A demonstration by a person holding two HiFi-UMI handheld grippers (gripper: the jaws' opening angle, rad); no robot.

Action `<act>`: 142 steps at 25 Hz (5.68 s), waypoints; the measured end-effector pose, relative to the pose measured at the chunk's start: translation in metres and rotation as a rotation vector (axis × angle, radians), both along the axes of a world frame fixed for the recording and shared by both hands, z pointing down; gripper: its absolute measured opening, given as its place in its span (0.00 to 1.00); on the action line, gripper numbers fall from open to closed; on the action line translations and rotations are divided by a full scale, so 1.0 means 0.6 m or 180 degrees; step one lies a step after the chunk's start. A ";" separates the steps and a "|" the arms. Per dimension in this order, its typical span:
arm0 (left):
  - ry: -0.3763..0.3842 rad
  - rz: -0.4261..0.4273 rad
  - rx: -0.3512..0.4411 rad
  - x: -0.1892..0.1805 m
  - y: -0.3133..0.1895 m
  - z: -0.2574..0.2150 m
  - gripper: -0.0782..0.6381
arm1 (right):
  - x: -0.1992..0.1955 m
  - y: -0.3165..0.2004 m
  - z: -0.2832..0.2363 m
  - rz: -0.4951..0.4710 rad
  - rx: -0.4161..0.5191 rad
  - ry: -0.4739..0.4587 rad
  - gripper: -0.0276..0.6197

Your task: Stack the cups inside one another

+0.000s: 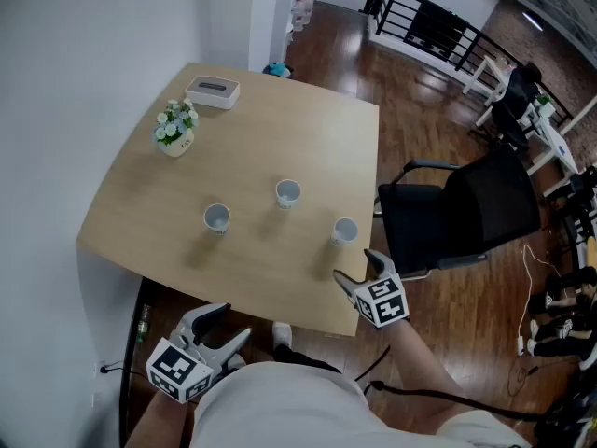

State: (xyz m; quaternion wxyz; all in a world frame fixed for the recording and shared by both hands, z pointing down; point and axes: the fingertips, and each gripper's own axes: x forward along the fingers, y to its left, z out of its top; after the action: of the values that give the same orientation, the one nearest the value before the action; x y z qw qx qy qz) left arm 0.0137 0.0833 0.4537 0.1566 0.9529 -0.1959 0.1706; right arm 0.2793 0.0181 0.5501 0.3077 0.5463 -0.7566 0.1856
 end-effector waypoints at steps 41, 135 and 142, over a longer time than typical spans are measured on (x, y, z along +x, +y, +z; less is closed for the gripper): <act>0.0063 -0.0226 0.0006 -0.123 -0.211 -0.001 0.44 | -0.072 -0.394 -0.028 -0.0008 0.0066 -0.0012 0.60; -0.0057 -0.0522 -0.0198 -0.022 -0.155 0.018 0.49 | -0.102 -0.393 0.016 -0.0539 0.0048 -0.0263 0.64; -0.0174 -0.0559 -0.0257 -0.005 -0.104 0.025 0.49 | -0.108 -0.248 0.008 -0.0660 -0.0013 -0.0454 0.64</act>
State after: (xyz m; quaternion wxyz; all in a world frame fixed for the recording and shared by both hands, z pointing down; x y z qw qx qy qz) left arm 0.0107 0.0209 0.4684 0.2038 0.9199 -0.2759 0.1899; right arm 0.2146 -0.1304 0.5551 0.2717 0.4499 -0.8286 0.1927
